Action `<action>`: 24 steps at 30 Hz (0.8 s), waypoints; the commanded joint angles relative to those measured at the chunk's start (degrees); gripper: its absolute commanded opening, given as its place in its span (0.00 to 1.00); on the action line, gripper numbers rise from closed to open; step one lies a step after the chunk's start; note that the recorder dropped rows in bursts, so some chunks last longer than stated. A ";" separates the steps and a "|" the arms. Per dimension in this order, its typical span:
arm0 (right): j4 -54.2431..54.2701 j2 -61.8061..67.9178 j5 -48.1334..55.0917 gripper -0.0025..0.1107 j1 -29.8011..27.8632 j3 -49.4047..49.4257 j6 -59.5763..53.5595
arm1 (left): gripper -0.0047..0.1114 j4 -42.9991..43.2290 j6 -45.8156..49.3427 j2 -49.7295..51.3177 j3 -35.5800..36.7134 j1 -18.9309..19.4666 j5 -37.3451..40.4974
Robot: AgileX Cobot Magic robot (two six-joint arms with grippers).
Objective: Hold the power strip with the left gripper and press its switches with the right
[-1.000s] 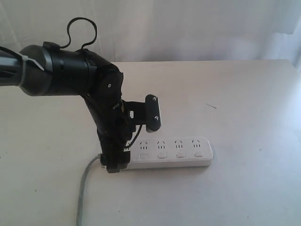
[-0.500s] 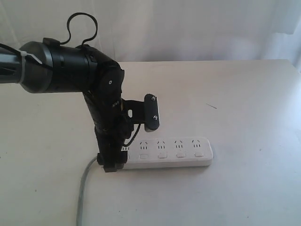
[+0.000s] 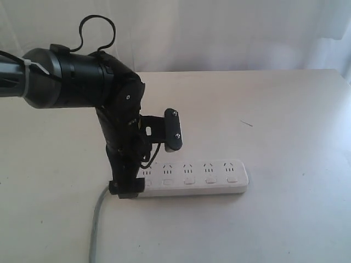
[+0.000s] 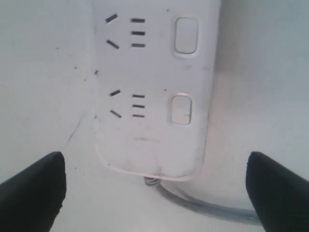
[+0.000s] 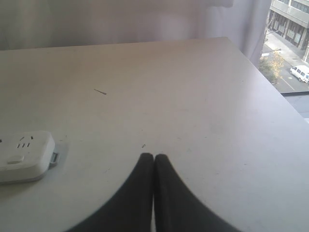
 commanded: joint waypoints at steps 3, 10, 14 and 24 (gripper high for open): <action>0.21 -0.27 -0.39 0.02 0.10 0.30 0.08 | 0.94 2.75 -4.39 -0.06 -0.33 0.18 0.70; 0.21 -0.27 -0.39 0.02 0.10 0.30 0.08 | 0.94 -1.89 7.07 0.59 -0.33 0.18 -0.61; 0.21 -0.27 -0.39 0.02 0.10 0.30 0.08 | 0.94 -1.73 7.18 4.80 -1.72 0.18 -0.98; 0.21 -0.27 -0.39 0.02 0.10 0.30 0.08 | 0.94 -2.22 10.86 11.69 -6.98 0.41 0.94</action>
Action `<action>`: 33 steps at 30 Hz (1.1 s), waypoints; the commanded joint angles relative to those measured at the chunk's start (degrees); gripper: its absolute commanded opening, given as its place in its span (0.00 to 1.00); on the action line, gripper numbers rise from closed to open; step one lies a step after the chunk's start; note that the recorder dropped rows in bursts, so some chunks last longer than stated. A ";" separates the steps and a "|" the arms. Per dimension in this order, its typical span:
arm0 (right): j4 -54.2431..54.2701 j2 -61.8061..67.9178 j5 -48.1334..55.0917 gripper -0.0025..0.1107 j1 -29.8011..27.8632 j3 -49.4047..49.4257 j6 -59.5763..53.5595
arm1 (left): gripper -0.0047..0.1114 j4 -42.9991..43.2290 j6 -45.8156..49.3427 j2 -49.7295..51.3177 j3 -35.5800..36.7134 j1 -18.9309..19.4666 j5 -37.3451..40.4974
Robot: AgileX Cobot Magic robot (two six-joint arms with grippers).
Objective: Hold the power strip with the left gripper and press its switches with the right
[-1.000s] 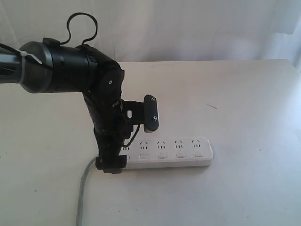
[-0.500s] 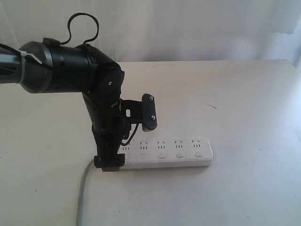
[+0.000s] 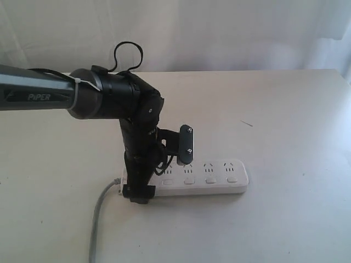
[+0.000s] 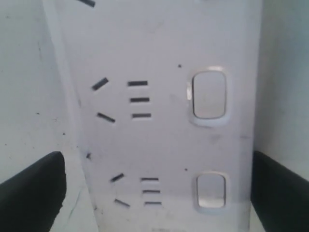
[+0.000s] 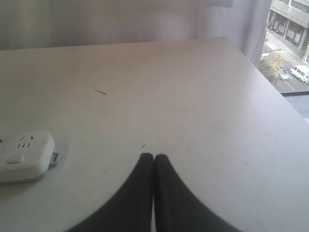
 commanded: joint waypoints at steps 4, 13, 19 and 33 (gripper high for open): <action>0.21 -0.27 -0.39 0.02 0.10 0.30 0.08 | 0.94 -1.24 1.23 2.16 -0.20 1.69 3.74; 0.21 -0.27 -0.39 0.02 0.10 0.30 0.08 | 0.94 -5.12 1.94 3.87 -0.20 3.08 5.93; 0.21 -0.27 -0.39 0.02 0.10 0.30 0.08 | 0.94 -8.28 6.93 4.01 -0.20 3.08 4.88; 0.21 -0.27 -0.39 0.02 0.10 0.30 0.08 | 0.94 -8.15 5.69 5.02 -0.20 3.08 8.77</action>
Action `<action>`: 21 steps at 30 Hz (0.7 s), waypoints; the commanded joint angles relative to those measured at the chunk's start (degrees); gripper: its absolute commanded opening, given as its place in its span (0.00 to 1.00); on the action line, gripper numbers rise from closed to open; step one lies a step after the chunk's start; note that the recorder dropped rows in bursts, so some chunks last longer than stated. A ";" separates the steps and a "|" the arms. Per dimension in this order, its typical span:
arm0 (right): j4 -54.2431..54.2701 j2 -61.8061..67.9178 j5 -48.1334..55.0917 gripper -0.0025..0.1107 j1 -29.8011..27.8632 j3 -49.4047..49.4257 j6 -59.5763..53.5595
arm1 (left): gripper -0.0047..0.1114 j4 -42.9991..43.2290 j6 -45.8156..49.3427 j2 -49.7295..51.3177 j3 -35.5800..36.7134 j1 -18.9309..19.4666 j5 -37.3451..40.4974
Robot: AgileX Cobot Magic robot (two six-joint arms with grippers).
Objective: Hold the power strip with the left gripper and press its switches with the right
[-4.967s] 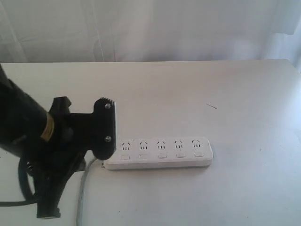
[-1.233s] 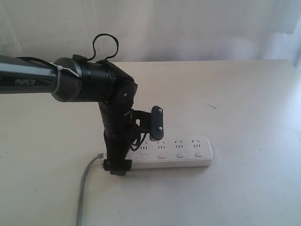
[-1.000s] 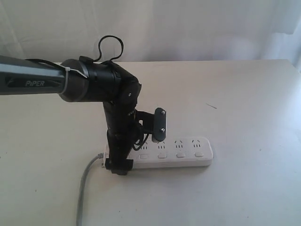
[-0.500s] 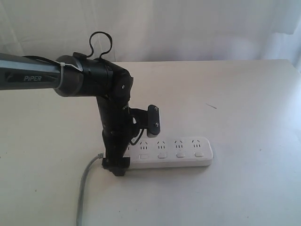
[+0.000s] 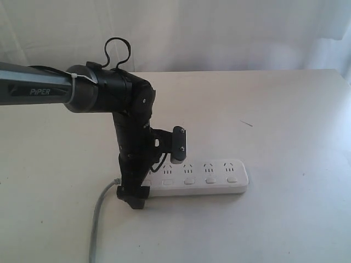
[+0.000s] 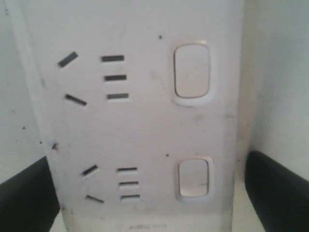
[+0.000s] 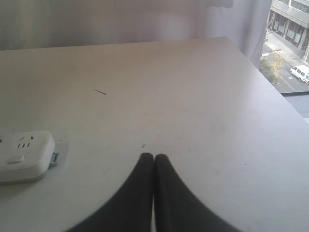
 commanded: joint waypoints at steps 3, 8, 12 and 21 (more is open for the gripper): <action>0.19 -0.27 -0.39 0.02 0.10 0.30 0.05 | 0.93 -0.46 -1.14 2.53 1.56 -0.06 3.10; 0.19 -0.27 -0.39 0.02 0.10 0.30 0.05 | 0.67 -0.46 -1.14 2.53 1.56 -0.06 2.81; 0.19 -0.27 -0.39 0.02 0.10 0.30 0.05 | 0.29 -0.46 -1.14 2.53 1.56 -0.06 1.17; 0.19 -0.27 -0.39 0.02 0.10 0.30 0.05 | 0.04 1.04 -2.85 2.53 1.56 -0.06 -1.57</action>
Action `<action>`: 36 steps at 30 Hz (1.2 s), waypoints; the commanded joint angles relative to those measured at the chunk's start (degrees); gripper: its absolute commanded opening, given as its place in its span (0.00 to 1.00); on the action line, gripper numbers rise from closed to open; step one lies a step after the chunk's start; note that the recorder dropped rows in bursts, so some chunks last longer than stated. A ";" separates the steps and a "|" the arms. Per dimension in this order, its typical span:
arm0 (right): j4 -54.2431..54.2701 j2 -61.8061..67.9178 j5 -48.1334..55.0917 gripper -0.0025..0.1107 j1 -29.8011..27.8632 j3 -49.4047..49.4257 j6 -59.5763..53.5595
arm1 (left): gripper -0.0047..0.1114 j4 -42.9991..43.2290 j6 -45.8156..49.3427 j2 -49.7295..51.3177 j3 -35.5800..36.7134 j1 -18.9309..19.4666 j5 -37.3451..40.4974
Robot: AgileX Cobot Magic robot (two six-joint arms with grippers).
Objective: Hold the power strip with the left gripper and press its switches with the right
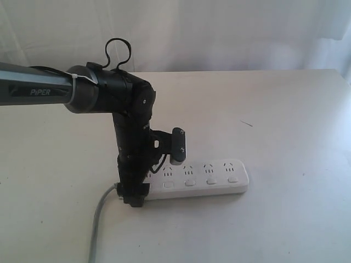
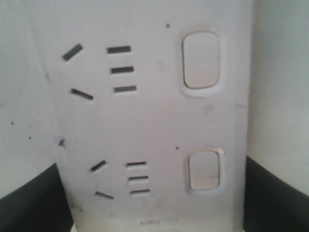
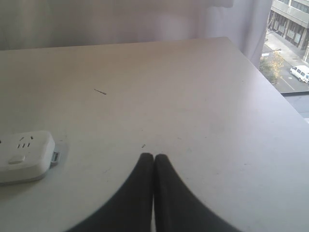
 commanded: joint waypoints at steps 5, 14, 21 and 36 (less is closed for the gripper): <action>0.19 -0.27 -0.39 0.02 0.10 0.30 0.05 | 0.04 7.78 -1.26 2.53 1.56 -0.06 -8.20; 0.19 -0.27 -0.39 0.02 0.10 0.30 0.05 | 0.04 -1.54 -0.99 2.07 1.56 -0.06 -14.49; 0.19 -0.27 -0.39 0.02 0.10 0.30 0.05 | 0.04 -4.92 -0.42 -0.57 1.56 1.74 -13.76; 0.19 -0.27 -0.39 0.02 0.10 0.30 0.05 | 0.04 -20.97 22.35 -1.94 2.43 5.69 -0.92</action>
